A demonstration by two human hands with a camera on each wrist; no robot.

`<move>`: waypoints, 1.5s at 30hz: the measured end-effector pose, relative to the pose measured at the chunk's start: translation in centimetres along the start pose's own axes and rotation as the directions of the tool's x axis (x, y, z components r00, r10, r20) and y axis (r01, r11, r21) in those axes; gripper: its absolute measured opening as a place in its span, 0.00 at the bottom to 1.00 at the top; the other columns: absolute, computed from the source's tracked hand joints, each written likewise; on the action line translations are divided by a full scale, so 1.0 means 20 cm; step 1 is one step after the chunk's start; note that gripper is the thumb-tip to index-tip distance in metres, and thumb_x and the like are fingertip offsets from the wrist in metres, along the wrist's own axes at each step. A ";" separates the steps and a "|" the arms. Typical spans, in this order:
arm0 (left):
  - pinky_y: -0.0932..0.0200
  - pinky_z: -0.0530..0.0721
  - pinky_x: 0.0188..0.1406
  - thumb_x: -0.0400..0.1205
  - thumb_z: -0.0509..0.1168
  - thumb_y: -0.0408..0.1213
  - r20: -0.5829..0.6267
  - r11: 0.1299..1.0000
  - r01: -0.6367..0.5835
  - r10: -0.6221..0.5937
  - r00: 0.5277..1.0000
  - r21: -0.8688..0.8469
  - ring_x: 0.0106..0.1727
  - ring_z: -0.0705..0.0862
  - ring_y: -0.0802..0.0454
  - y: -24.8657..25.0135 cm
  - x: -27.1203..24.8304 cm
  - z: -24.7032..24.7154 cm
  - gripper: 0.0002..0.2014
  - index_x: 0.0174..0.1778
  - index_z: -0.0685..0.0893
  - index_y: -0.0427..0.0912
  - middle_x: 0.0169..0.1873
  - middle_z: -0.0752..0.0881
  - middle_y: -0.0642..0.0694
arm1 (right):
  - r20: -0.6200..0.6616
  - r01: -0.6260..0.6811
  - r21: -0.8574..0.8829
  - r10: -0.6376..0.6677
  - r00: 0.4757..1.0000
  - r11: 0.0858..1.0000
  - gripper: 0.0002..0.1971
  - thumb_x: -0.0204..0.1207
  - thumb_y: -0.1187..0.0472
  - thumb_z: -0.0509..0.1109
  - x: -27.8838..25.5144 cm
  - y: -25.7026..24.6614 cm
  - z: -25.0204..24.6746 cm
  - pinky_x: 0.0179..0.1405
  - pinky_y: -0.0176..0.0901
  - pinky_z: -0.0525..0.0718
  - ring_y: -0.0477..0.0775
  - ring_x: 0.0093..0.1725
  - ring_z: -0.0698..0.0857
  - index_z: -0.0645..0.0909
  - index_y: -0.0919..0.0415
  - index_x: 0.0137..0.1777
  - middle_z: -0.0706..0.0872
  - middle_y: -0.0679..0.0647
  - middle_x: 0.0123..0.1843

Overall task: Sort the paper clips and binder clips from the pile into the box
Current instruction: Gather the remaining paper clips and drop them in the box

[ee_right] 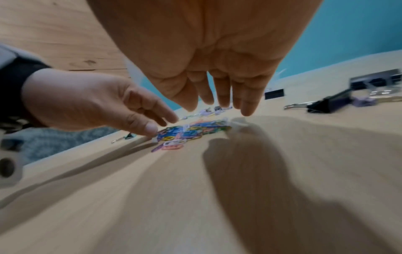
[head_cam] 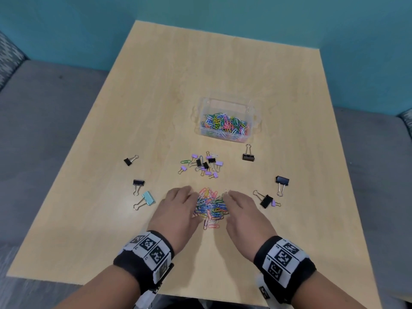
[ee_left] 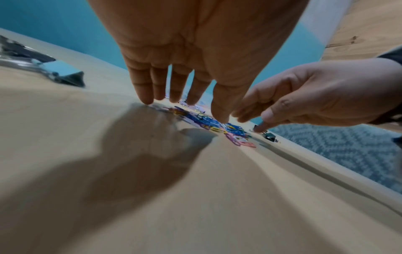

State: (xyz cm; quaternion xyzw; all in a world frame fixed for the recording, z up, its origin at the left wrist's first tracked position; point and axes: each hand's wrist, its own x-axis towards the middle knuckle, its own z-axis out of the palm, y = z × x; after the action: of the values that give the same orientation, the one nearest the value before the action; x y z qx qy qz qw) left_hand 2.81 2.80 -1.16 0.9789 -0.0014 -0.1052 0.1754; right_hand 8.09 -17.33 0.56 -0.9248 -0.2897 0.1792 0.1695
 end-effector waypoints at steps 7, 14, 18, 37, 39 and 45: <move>0.50 0.79 0.57 0.72 0.70 0.52 0.018 0.997 0.070 -0.070 0.997 -0.011 0.61 0.70 0.44 0.09 0.04 0.01 0.36 0.76 0.67 0.49 0.64 0.73 0.46 | 0.047 -0.160 -0.089 0.164 0.985 0.983 0.36 0.74 0.42 0.68 0.04 -0.07 0.03 0.61 0.51 0.76 0.58 0.64 0.67 0.57 0.48 0.79 0.68 0.52 0.70; 0.53 0.78 0.49 0.80 0.61 0.36 0.009 0.992 0.106 -0.106 0.994 -0.071 0.52 0.70 0.46 0.11 0.15 -0.01 0.11 0.57 0.80 0.46 0.54 0.74 0.46 | 0.029 -0.181 -0.008 0.182 0.983 0.983 0.13 0.79 0.61 0.63 0.18 -0.12 0.02 0.50 0.44 0.74 0.56 0.57 0.69 0.73 0.54 0.63 0.71 0.53 0.59; 0.54 0.72 0.38 0.79 0.61 0.31 0.018 0.993 0.105 -0.104 0.994 -0.060 0.45 0.71 0.47 0.09 0.18 -0.01 0.06 0.47 0.81 0.44 0.49 0.75 0.46 | 0.062 -0.185 -0.011 0.186 0.981 0.983 0.12 0.77 0.67 0.61 0.21 -0.11 0.00 0.43 0.45 0.70 0.57 0.51 0.72 0.73 0.55 0.59 0.72 0.54 0.56; 0.52 0.85 0.35 0.71 0.69 0.18 0.480 0.245 0.574 -0.353 0.803 -0.781 0.28 0.83 0.46 -0.04 0.26 -0.23 0.10 0.31 0.86 0.38 0.34 0.87 0.31 | 0.460 -0.560 0.741 0.328 0.825 0.371 0.04 0.75 0.72 0.69 0.28 0.03 -0.19 0.29 0.47 0.74 0.55 0.21 0.79 0.79 0.64 0.42 0.82 0.55 0.24; 0.52 0.82 0.36 0.72 0.68 0.17 0.500 0.163 0.575 -0.343 0.795 -0.802 0.25 0.82 0.47 -0.05 0.31 -0.28 0.10 0.34 0.85 0.37 0.30 0.85 0.32 | 0.472 -0.553 0.781 0.304 0.827 0.292 0.08 0.75 0.73 0.70 0.32 0.04 -0.23 0.28 0.46 0.70 0.55 0.20 0.79 0.79 0.61 0.39 0.82 0.59 0.24; 0.56 0.76 0.27 0.72 0.69 0.19 0.344 0.221 0.443 -0.374 0.861 -0.869 0.21 0.83 0.49 -0.04 0.67 -0.50 0.10 0.34 0.83 0.38 0.26 0.83 0.40 | 0.279 -0.388 0.888 0.381 0.881 0.246 0.08 0.75 0.78 0.66 0.62 0.09 -0.48 0.20 0.39 0.82 0.53 0.23 0.77 0.77 0.66 0.41 0.77 0.60 0.27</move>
State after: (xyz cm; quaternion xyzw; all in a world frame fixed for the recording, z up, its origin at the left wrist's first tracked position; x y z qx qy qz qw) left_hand 17.96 6.42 4.99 0.6619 0.3095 -0.1584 0.6641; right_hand 22.55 -13.41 5.40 -0.7045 0.0968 0.3489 0.6103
